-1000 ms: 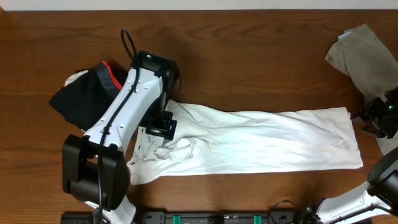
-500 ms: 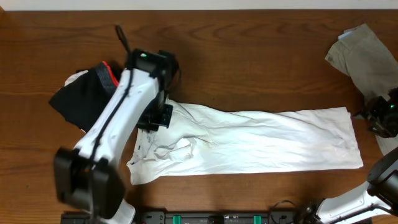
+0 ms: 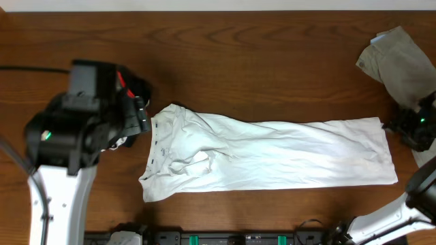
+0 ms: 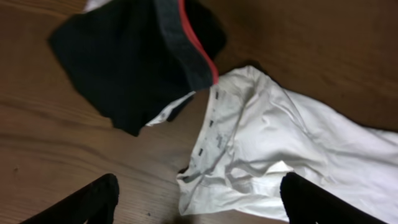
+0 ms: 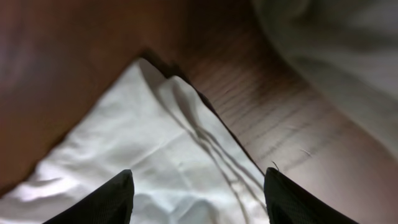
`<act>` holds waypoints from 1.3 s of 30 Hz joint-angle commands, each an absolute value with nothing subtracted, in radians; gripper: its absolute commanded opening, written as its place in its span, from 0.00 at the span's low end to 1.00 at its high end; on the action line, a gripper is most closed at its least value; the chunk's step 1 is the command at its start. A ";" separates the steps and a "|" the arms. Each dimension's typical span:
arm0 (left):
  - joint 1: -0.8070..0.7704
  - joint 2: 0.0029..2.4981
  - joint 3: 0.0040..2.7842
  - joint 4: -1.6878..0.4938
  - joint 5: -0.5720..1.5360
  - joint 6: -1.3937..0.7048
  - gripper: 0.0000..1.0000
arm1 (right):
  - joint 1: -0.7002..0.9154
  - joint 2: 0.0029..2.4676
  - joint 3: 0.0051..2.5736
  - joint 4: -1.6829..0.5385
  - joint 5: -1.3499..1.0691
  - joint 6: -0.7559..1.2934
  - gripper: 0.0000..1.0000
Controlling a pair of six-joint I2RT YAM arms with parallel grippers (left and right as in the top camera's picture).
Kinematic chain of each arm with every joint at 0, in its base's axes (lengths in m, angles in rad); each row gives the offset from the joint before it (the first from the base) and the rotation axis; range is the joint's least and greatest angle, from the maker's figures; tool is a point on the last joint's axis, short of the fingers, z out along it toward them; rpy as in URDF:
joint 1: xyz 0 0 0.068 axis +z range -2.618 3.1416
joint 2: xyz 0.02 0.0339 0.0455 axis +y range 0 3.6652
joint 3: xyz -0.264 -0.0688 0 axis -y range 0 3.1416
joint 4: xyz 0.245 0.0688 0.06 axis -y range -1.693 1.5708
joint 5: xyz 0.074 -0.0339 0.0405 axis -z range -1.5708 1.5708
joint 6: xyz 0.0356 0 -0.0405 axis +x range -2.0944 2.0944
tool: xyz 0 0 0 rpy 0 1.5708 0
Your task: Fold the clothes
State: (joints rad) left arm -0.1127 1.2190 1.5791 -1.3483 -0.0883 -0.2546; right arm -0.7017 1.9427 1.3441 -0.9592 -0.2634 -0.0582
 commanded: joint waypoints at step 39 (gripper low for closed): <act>-0.080 1.296 1.585 -1.352 -0.102 -0.256 0.96 | -0.706 2.033 1.336 -1.060 -0.292 -0.215 0.01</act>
State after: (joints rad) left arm -0.0856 1.2961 1.5791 -1.3499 -0.0895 -0.2584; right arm -0.7013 2.0296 1.2926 -1.0554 -0.2848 -0.2192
